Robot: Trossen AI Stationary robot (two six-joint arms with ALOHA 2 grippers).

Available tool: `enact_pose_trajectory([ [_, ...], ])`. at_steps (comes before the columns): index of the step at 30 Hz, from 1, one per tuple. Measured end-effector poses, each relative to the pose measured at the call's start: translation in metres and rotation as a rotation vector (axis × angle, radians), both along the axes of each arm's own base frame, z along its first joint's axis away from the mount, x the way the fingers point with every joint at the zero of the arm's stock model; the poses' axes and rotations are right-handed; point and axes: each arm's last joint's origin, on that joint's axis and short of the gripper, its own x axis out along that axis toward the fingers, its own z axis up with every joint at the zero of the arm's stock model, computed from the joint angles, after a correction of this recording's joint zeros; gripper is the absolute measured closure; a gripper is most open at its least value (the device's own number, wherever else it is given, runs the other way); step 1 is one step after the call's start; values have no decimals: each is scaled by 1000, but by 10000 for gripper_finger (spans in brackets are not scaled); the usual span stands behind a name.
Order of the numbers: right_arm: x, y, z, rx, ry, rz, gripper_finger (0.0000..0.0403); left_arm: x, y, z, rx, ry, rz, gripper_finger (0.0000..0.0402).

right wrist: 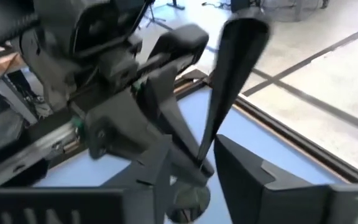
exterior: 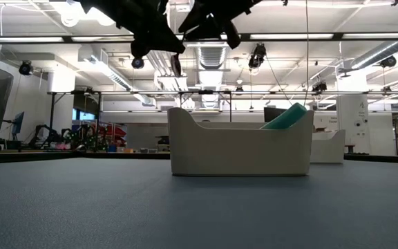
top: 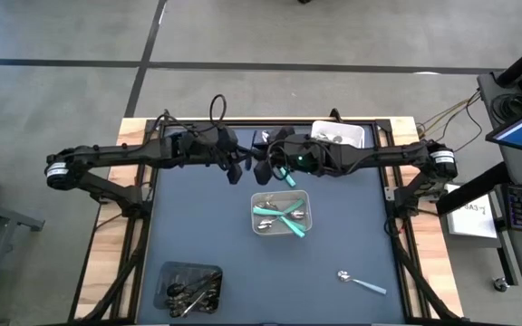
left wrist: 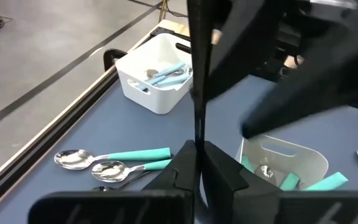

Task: Sort silverware by color (type)
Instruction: Put the black spoon into the black bin

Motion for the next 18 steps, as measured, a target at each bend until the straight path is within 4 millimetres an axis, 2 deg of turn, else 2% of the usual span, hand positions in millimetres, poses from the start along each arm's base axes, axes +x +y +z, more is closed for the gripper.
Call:
enact_pose_trajectory([
  [6,-11,1,2,21,69,-4,243,-2,-1,-1,-16,20,-8,401],
  [12,-49,3,20,85,168,-41,241,-14,-6,-1,-119,69,-46,401],
  [15,-70,7,26,115,232,-54,249,-22,-18,1,-250,92,-162,401],
  [18,-88,9,29,126,308,-58,257,-30,-44,4,-387,128,-327,401],
])
